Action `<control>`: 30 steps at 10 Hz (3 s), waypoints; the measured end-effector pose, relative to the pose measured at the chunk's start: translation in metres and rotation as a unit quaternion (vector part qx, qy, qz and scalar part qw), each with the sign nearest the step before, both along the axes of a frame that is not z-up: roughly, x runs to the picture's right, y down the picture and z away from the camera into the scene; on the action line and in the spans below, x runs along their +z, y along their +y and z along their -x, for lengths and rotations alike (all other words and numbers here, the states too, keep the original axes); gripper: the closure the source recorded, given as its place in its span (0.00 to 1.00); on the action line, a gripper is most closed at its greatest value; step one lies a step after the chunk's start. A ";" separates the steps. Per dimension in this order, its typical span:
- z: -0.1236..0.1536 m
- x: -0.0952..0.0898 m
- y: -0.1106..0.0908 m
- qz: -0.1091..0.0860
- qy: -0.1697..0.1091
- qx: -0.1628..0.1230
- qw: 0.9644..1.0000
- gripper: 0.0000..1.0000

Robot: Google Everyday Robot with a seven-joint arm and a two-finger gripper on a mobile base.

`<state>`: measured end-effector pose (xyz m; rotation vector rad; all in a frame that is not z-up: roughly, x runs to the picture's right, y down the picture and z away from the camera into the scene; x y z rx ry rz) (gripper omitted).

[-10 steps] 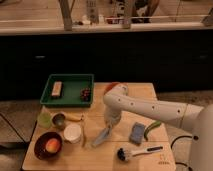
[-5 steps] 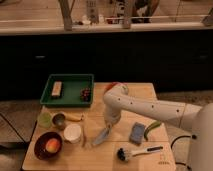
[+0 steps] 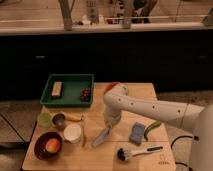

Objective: Place towel in table surface

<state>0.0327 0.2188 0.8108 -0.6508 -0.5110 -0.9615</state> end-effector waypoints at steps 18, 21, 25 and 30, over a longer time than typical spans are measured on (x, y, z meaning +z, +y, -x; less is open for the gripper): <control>0.004 -0.012 -0.008 -0.027 -0.013 0.002 1.000 0.20; 0.005 -0.012 -0.008 -0.027 -0.013 0.001 1.000 0.20; 0.005 -0.012 -0.008 -0.027 -0.013 0.001 1.000 0.20; 0.005 -0.012 -0.007 -0.027 -0.013 0.001 1.000 0.20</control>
